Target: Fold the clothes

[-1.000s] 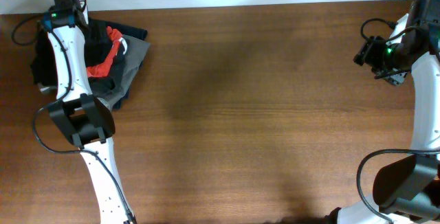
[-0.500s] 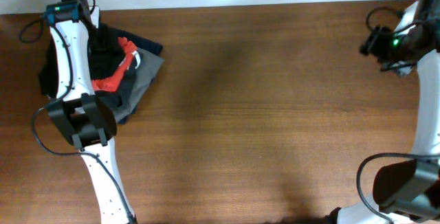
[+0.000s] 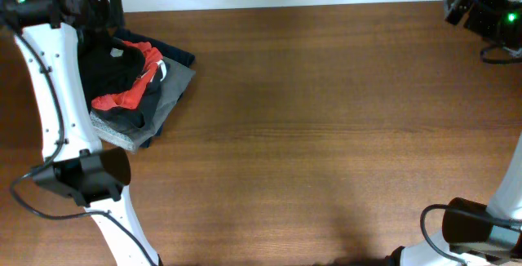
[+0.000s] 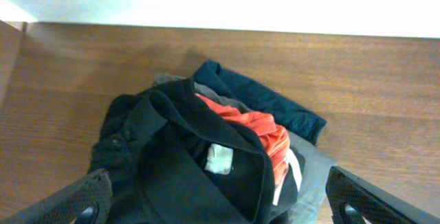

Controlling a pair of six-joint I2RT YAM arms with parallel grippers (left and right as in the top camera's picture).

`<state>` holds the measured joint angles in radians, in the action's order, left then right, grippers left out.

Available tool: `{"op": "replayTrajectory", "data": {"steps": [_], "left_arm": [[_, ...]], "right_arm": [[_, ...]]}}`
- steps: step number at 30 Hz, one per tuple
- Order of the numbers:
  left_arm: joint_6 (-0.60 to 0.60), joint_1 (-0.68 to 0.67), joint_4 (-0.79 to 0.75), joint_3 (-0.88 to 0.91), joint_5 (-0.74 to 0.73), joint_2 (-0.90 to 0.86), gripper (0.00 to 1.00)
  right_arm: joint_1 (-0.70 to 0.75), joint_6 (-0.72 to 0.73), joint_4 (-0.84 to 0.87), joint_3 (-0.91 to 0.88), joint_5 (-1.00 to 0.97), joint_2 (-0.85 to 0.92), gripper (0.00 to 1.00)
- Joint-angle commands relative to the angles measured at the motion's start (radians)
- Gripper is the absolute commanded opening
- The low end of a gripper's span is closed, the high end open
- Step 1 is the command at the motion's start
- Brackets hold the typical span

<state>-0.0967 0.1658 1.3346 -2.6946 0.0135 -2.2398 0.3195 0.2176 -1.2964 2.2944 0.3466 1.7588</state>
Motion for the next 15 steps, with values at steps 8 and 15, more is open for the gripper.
{"op": "replayTrajectory", "data": {"steps": [8, 15], "left_arm": [[-0.006, 0.0, -0.002, 0.008, -0.014, -0.003, 0.99], [-0.006, 0.0, -0.002, 0.008, -0.014, -0.003, 0.99]], "right_arm": [[-0.149, -0.082, -0.014, 0.073, 0.286, -0.124, 0.99], [-0.322, -0.023, -0.014, 0.073, 0.297, -0.144, 0.99]]}}
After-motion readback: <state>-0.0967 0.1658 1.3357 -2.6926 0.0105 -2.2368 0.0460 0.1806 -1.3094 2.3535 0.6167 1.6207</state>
